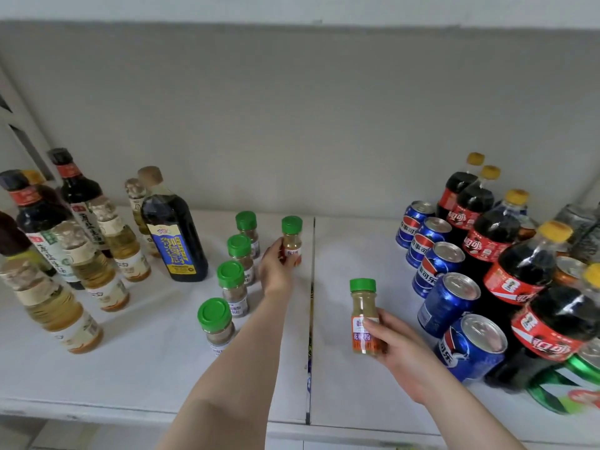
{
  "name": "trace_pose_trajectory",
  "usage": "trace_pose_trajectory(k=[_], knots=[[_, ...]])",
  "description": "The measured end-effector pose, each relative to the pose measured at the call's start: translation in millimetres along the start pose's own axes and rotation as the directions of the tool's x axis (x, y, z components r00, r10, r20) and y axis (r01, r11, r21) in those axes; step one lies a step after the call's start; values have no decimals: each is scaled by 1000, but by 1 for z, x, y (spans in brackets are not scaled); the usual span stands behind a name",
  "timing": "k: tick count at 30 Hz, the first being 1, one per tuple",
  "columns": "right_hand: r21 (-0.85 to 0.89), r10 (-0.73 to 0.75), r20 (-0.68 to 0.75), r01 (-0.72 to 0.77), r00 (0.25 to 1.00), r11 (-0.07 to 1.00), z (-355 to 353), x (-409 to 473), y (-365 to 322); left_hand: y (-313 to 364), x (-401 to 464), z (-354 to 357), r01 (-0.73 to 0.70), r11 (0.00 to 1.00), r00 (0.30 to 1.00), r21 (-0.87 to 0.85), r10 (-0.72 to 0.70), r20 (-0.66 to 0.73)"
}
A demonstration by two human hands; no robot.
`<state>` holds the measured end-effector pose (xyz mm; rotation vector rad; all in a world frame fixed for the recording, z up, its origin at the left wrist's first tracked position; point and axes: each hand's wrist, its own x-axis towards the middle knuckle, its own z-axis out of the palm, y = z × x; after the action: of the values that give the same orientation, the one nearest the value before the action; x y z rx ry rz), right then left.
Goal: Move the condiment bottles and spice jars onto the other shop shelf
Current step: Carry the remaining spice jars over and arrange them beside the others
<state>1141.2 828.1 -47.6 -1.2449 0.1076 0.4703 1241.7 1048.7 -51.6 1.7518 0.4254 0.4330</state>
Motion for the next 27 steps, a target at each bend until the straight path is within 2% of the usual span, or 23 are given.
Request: trace_pose_trajectory(k=[14, 23, 25, 27], knots=[[-11, -1, 29, 2, 1000, 1000, 11, 16, -8, -1, 5, -1, -13, 996, 998, 89, 7, 66], [-6, -20, 43, 21, 999, 1000, 11, 17, -9, -10, -7, 1, 85, 990, 996, 116, -89, 28], [-30, -48, 54, 50, 997, 998, 14, 19, -9, -1, -36, -2, 29, 989, 999, 146, -25, -32], [-71, -96, 65, 100, 993, 992, 21, 24, -9, 12, -71, -9, -140, 984, 989, 106, 145, -37]])
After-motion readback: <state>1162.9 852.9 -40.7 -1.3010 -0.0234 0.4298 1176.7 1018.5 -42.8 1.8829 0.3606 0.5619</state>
